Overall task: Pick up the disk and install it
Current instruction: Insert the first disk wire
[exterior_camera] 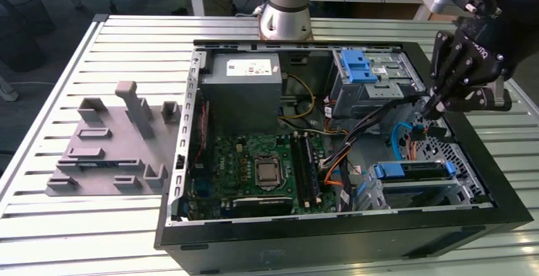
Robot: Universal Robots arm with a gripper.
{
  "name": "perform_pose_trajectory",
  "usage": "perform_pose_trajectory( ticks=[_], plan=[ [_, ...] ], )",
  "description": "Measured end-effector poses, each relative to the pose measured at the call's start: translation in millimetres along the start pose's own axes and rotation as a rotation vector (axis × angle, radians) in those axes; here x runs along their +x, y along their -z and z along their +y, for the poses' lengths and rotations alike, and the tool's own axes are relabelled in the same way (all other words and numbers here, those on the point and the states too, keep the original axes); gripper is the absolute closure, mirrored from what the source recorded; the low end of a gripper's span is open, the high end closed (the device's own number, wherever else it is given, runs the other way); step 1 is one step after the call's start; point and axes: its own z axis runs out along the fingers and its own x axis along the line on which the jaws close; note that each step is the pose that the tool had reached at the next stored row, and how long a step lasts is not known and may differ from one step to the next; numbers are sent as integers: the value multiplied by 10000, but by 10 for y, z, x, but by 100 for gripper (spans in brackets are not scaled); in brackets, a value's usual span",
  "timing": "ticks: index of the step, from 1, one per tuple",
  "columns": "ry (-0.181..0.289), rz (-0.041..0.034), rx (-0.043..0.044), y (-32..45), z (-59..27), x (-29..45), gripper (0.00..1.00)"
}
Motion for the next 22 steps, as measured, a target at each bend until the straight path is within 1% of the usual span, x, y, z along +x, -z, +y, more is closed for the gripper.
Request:
perform_pose_trajectory(
  ticks=[6, 10, 11, 12, 14, 15, 16, 18, 21, 22],
  plan=[
    [-457, 0, 1, -18, -9, -33, 89],
    [-606, 3, 2, -34, -65, -43, 89],
    [-617, 54, 9, -37, -81, -46, 89],
    [-632, 158, 23, -38, -93, -47, 89],
    [-663, 420, 57, -43, -108, -48, 89],
    [-676, 566, 76, -43, -111, -50, 89],
    [-685, 632, 85, -45, -112, -56, 89],
    [-705, 642, 86, -48, -116, -69, 89],
    [-774, 695, 91, -62, -133, -96, 89],
    [-804, 702, 91, -72, -142, -97, 89]
  ],
)
